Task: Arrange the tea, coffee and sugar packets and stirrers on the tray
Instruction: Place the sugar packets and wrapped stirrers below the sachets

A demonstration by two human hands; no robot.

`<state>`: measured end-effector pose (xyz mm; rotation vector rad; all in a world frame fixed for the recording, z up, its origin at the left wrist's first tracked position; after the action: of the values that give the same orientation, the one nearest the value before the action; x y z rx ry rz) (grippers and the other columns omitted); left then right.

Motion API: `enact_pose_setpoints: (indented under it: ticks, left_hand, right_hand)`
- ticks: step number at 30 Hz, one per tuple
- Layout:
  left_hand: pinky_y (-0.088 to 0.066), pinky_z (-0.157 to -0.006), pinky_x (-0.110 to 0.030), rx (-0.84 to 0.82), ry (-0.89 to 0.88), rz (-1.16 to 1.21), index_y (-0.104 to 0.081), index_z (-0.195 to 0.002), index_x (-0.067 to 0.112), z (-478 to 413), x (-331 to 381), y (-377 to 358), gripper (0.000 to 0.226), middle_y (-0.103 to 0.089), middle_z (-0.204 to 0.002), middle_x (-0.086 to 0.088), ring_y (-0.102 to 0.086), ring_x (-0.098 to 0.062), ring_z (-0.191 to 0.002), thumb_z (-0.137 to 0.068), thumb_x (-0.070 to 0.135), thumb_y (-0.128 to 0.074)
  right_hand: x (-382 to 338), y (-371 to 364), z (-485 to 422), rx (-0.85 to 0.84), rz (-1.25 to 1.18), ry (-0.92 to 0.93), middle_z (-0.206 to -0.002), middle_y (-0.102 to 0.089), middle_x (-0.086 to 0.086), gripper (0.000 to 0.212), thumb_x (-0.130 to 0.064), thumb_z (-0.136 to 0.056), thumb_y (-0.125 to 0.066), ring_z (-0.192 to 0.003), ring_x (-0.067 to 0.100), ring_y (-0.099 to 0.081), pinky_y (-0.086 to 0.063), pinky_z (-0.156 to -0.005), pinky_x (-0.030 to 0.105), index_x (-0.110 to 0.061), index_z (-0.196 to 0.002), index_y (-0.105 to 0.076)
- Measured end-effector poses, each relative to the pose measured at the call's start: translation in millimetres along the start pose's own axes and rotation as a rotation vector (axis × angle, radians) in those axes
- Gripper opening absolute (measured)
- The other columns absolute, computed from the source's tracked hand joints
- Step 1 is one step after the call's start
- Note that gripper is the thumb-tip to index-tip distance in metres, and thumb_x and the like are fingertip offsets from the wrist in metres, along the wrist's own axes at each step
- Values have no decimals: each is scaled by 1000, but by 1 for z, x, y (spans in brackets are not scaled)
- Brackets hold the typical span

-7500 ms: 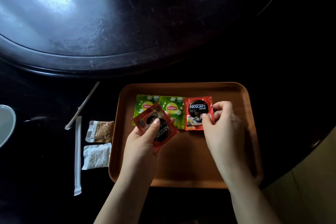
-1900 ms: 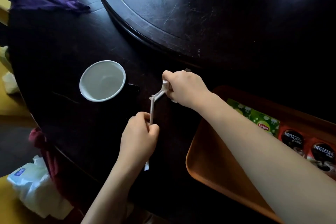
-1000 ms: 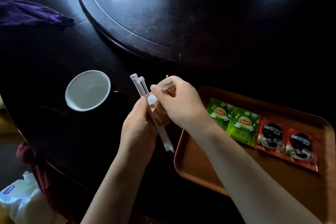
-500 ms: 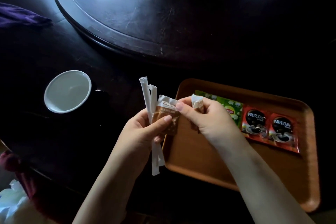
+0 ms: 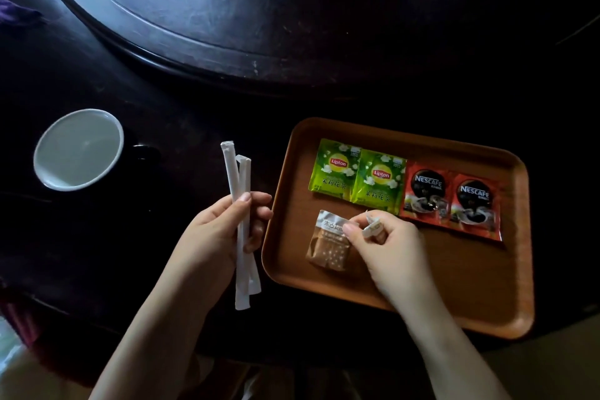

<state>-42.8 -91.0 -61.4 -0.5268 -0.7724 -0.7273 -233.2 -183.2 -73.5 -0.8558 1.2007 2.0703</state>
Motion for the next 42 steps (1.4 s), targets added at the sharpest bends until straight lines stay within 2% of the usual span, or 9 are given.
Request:
enact_pose_setpoints:
  ticks: [2, 7, 20, 23, 26, 30, 33, 38, 42]
  left_hand:
    - [-35, -39, -14, -9, 4, 4, -64, -85, 3, -1, 0, -2, 27, -62, -57, 0, -46, -6, -46, -93, 14, -41]
    - [-33, -39, -14, -17, -10, 18, -63, -85, 2, -2, 4, -5, 27, -61, -56, 1, -47, -5, -45, -93, 13, -40]
    - [-33, -39, -14, -38, -8, 14, -63, -85, 2, -6, 4, -8, 27, -62, -56, -1, -47, -5, -45, -93, 13, -40]
    - [-33, -40, -13, -39, -10, 13, -64, -86, 4, -5, 4, -8, 24, -62, -57, 1, -46, -5, -47, -90, 18, -45]
    - [-33, -41, -13, -91, -5, -15, -65, -88, 5, 0, 2, -19, 28, -62, -61, 1, -45, -6, -50, -74, 28, -57]
    - [-36, -45, -13, -235, -14, -156, -65, -91, 10, 12, -10, -53, 38, -62, -65, 2, -46, -5, -51, -63, 34, -70]
    - [-38, -48, -15, -285, -3, -307, -66, -91, 15, 18, -18, -70, 33, -58, -58, 7, -49, -2, -49, -65, 35, -71]
    - [-42, -47, -12, -269, -5, -331, -66, -94, 15, 18, -19, -79, 29, -63, -58, 8, -57, -1, -50, -68, 28, -70]
    - [-43, -47, -11, -290, -49, -273, -67, -86, 9, 24, -12, -89, 11, -66, -56, 7, -60, -1, -50, -75, 8, -67]
  right_hand:
    - [-5, -1, 1, 62, 97, 52, -73, -64, -5, 5, -21, -79, -68, -69, 10, -58, -36, -54, 6, -18, -76, -67]
    - [-21, -10, 5, 141, 274, 161, -94, -66, 2, 14, -22, -83, -63, -89, 20, -58, -46, -71, 28, -13, -92, -66]
    - [-34, -15, 7, 150, 367, 186, -102, -63, 2, 20, -16, -82, -62, -99, 19, -54, -47, -78, 30, -13, -102, -60]
    - [-29, -11, 9, 115, 261, 136, -101, -54, -6, 29, -23, -80, -66, -94, 9, -47, -41, -76, 17, -18, -106, -53]
    - [-17, -9, 14, -24, -18, -2, -107, -54, -8, 38, -24, -78, -68, -94, 5, -51, -39, -70, 5, -25, -111, -50]
    - [-10, -17, 27, -231, -365, -108, -116, -59, -3, 40, -22, -81, -62, -107, 12, -57, -48, -96, 36, -32, -118, -50]
    - [-12, -14, 33, -271, -397, -106, -119, -60, -7, 36, -24, -87, -55, -108, 5, -57, -48, -95, 27, -34, -122, -50]
    - [-12, -4, 39, -289, -553, -125, -98, -72, -11, 23, -17, -90, -51, -91, -4, -65, -50, -71, 7, -33, -103, -61]
    - [-8, 3, 38, -203, -499, -100, -95, -73, 0, 19, -15, -89, -53, -91, 8, -68, -54, -83, 23, -25, -101, -64]
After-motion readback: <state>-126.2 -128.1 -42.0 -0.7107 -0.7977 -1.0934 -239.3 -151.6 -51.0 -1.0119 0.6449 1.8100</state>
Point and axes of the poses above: each hand's wrist, its own z-axis away from the middle knuckle, its own y-axis out of the back of the hand, x = y × z, the point moved 9 cm from there along -z, towards the middle knuckle
